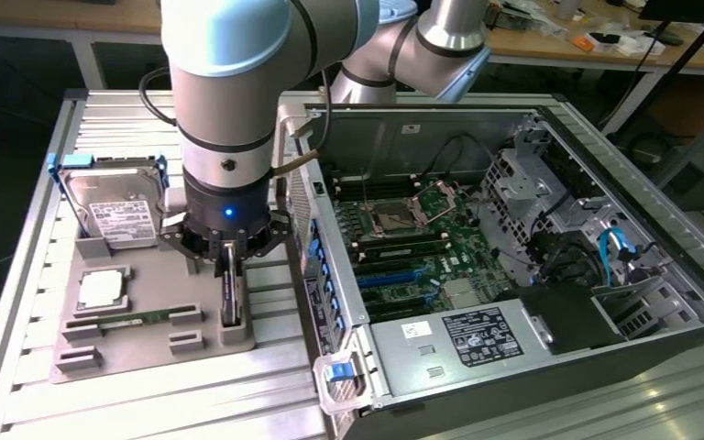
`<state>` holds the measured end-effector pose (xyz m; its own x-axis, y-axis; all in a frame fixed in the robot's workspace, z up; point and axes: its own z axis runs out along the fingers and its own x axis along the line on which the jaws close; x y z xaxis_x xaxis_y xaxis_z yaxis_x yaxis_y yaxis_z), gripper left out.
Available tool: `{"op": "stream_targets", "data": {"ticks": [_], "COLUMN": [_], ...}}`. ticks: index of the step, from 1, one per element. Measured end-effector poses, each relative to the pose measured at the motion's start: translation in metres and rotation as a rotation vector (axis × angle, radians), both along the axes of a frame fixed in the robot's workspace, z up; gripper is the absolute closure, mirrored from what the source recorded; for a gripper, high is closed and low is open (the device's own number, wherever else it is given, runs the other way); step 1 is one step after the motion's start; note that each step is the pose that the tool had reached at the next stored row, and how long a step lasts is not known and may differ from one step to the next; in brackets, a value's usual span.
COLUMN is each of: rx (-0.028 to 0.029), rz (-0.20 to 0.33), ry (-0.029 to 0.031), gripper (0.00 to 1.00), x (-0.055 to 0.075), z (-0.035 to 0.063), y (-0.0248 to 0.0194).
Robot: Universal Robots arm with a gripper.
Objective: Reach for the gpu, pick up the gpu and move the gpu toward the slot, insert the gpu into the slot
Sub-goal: 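Pick up the gpu and move the gpu toward the slot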
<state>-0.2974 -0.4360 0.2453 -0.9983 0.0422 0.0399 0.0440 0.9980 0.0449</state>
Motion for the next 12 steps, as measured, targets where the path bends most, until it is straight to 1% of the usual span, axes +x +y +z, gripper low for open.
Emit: {"op": "stream_targets", "data": {"ticks": [5,8,12], "rx": [0.0005,-0.0008,-0.0015], "rz": [0.000,0.000,0.000], "ry": [-0.0006,-0.0004,-0.0027], "gripper": [0.73,0.73,0.73], "x": [0.000,0.000,0.000], "z": [0.0008,0.0133,0.0249], "y": [0.0000,0.0000,0.0000]}}
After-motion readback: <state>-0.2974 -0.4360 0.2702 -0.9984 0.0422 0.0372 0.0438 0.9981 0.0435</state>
